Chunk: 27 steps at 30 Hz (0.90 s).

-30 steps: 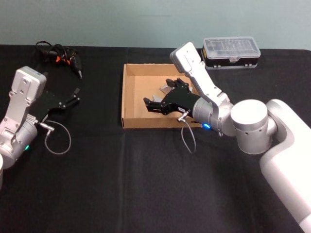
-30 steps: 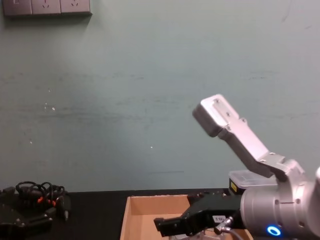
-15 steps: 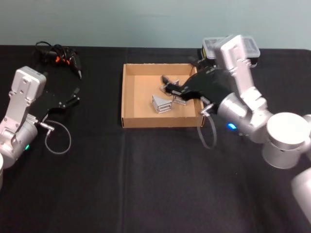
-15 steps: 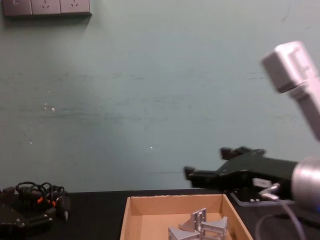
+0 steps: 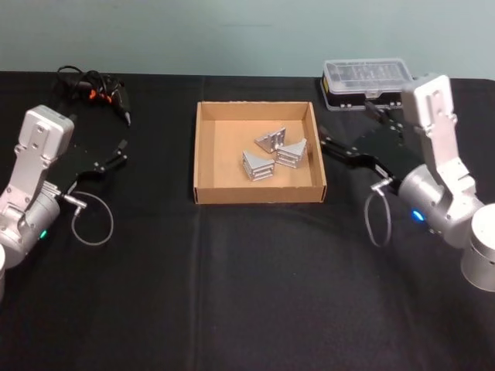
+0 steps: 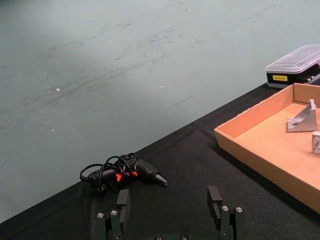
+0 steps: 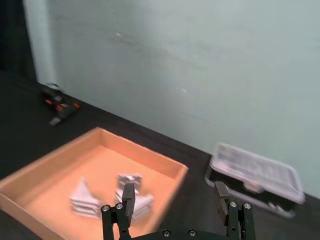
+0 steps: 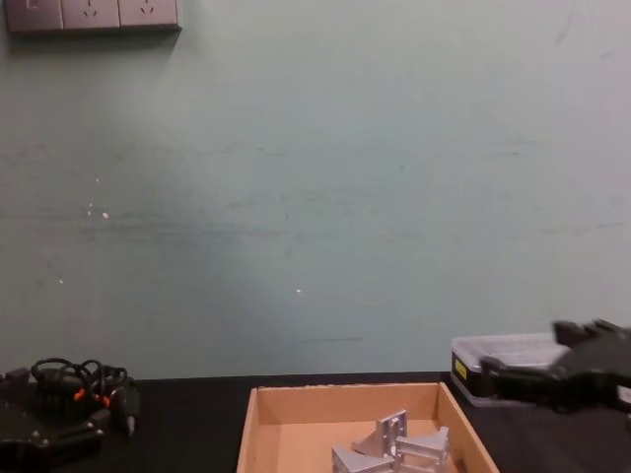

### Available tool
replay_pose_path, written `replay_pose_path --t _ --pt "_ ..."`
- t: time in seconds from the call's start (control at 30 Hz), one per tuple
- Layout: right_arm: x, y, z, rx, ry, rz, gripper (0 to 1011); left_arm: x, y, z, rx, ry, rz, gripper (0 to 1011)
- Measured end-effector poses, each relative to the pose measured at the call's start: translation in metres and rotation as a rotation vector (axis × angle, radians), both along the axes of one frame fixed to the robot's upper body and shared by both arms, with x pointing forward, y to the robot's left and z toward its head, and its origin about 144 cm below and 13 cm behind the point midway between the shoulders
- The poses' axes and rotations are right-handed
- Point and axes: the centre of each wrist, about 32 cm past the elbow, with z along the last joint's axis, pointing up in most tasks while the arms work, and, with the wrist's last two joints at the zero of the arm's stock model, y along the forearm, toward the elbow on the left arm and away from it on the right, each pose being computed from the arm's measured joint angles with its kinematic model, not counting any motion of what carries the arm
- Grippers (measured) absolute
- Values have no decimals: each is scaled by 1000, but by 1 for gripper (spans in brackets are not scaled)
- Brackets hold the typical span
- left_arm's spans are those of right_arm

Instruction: Use one hand to pick up the angle iron from the table and place it into the box.

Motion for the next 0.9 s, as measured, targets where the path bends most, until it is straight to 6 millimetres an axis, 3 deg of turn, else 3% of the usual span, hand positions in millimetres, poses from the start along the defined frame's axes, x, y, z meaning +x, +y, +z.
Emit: replay_pose_path --t 0.4,0.9 --pt "-2 -31 -26 -27 40 -121 1003 0 0 0 0 0 0 1011" --pt "-3 -32 -28 -28 42 -126 1003 0 0 0 0 0 0 1011"
